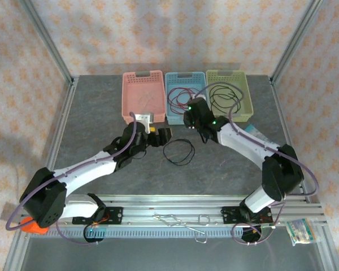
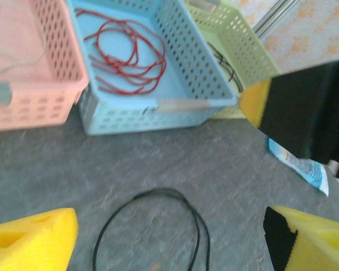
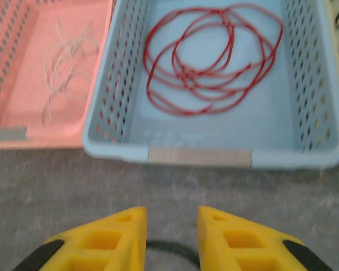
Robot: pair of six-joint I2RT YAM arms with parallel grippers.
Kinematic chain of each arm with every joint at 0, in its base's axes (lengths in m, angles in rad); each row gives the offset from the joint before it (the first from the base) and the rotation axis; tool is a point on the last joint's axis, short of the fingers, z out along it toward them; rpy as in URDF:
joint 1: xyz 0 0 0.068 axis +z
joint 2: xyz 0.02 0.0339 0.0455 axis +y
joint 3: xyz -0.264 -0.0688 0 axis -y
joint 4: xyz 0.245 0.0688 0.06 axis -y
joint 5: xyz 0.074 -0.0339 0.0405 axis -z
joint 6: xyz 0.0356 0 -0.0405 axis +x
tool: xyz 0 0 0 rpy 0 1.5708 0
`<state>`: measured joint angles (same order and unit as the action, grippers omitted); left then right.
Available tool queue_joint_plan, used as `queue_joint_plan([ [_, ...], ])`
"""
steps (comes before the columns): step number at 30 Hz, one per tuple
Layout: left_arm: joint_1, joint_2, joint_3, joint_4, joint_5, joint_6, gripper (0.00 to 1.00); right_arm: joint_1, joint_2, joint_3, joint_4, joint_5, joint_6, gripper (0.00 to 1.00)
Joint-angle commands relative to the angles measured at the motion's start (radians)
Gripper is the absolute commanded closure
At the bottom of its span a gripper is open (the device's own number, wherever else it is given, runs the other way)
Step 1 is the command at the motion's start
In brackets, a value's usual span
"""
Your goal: Untangle the cables
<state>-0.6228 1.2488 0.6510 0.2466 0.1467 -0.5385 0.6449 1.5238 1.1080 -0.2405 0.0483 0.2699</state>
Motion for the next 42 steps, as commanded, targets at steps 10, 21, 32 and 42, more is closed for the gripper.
queue_joint_plan([
  [10,-0.02,-0.217,-0.306,0.112,-0.064,-0.195,0.13,0.212,-0.068,-0.246,0.108,0.074,0.259,0.72],
  [21,0.03,-0.345,-0.397,0.122,0.0,-0.228,0.09,0.293,0.132,-0.14,0.139,0.017,0.274,0.7],
  [32,0.227,-0.432,-0.462,0.121,0.145,-0.267,0.1,0.302,0.257,-0.035,0.08,-0.028,0.24,0.66],
  [42,0.304,-0.437,-0.513,0.187,0.223,-0.319,0.1,0.31,0.346,0.051,-0.016,-0.025,0.215,0.66],
])
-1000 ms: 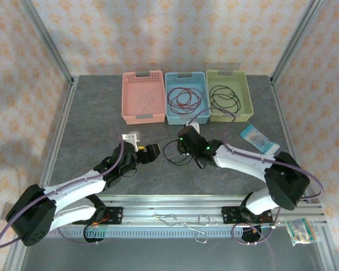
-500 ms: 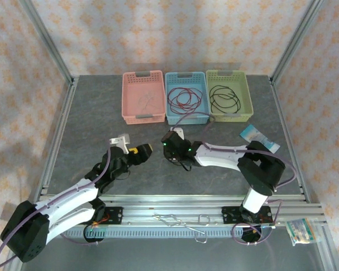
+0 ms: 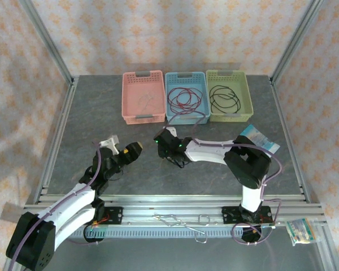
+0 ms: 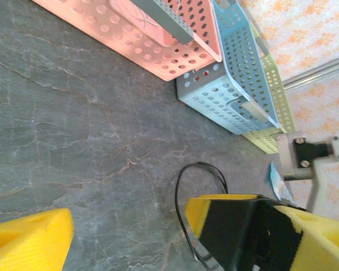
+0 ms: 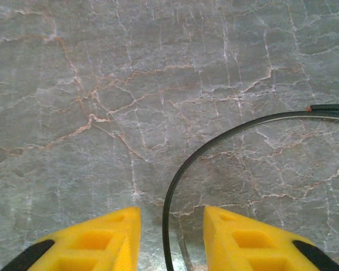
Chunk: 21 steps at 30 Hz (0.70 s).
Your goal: Untangle the cables
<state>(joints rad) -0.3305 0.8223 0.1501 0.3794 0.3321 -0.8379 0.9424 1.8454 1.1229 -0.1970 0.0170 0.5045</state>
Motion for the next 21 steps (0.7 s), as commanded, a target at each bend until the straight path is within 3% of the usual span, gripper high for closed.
queue_joint_plan([
  [1,0.015,-0.011,-0.013,0.054,0.039,-0.02,0.1,0.016,0.033,0.042,-0.067,0.007,-0.023,0.66],
  [21,0.038,0.018,-0.036,0.101,0.063,-0.048,0.11,0.022,0.115,0.098,-0.14,0.0,-0.031,0.72],
])
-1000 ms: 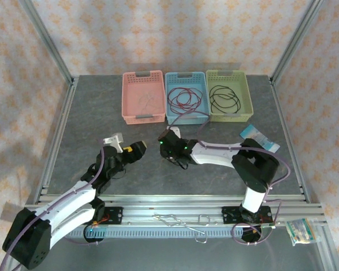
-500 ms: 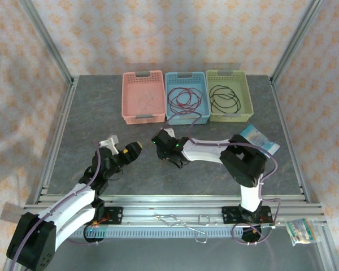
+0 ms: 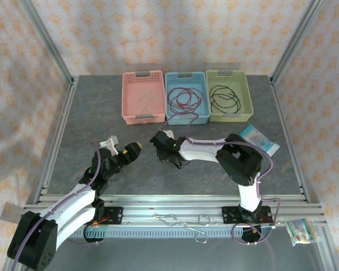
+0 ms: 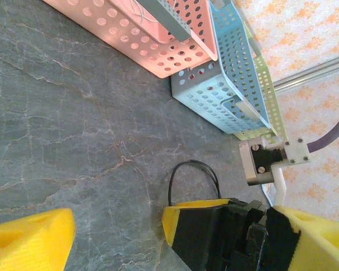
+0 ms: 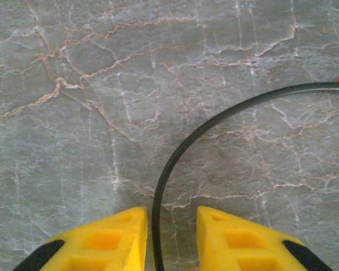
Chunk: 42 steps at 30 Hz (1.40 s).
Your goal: Untangle the cables
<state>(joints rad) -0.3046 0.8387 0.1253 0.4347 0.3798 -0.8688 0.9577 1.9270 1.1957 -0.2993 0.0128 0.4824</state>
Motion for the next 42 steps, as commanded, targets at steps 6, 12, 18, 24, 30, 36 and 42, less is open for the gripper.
queue_joint_plan([
  [6,0.011,0.007,-0.012,0.043,0.014,-0.015,0.12,0.007,0.047,0.029,-0.057,0.013,-0.008,0.77],
  [12,0.012,0.011,-0.009,0.038,0.011,-0.01,0.12,0.008,0.034,0.029,-0.057,0.015,-0.005,0.87],
  [18,0.01,0.014,0.005,0.025,0.019,0.002,0.12,0.01,-0.016,0.006,-0.029,0.018,0.012,0.95],
  [24,-0.019,0.021,0.038,0.009,0.004,0.018,0.13,0.009,-0.128,-0.057,0.039,0.026,0.043,1.0],
  [30,-0.136,0.09,0.102,0.029,-0.07,0.031,0.13,0.009,-0.292,-0.153,0.087,0.09,0.085,1.0],
  [36,-0.244,0.21,0.206,0.072,-0.115,0.055,0.13,0.009,-0.453,-0.199,0.038,0.219,0.102,1.0],
  [42,-0.306,0.325,0.34,0.096,-0.133,0.081,0.13,-0.022,-0.591,-0.175,-0.055,0.299,0.077,1.0],
])
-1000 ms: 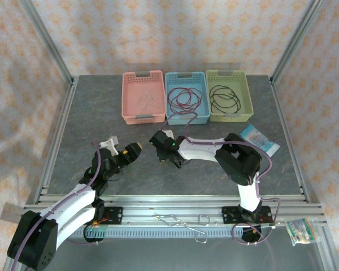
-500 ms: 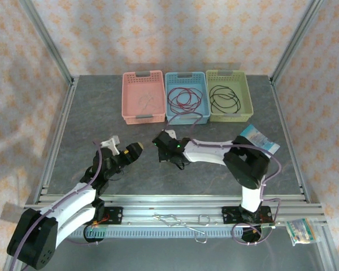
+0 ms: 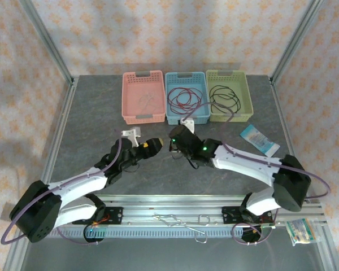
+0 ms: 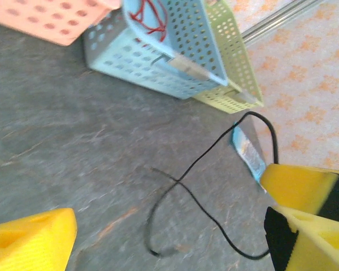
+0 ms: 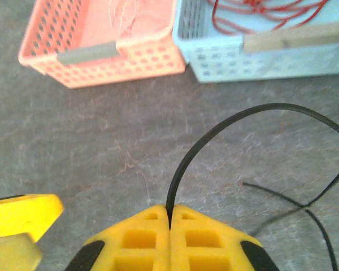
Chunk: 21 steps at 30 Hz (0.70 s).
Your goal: Untangle the cables
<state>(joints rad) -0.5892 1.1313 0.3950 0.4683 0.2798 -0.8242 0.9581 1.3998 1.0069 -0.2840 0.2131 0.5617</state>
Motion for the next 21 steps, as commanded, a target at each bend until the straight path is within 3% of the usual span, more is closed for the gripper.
queue_joint_plan([
  [1,-0.029,0.047,0.092,0.062,-0.037,0.041,0.13,-0.032,-0.083,0.019,-0.08,0.103,-0.008,1.0],
  [9,-0.073,0.167,0.29,0.026,-0.037,0.093,0.13,-0.183,-0.213,0.089,-0.142,0.103,-0.098,1.0],
  [21,-0.077,0.366,0.68,-0.161,-0.027,0.254,0.13,-0.46,-0.14,0.267,-0.124,0.032,-0.29,1.0],
])
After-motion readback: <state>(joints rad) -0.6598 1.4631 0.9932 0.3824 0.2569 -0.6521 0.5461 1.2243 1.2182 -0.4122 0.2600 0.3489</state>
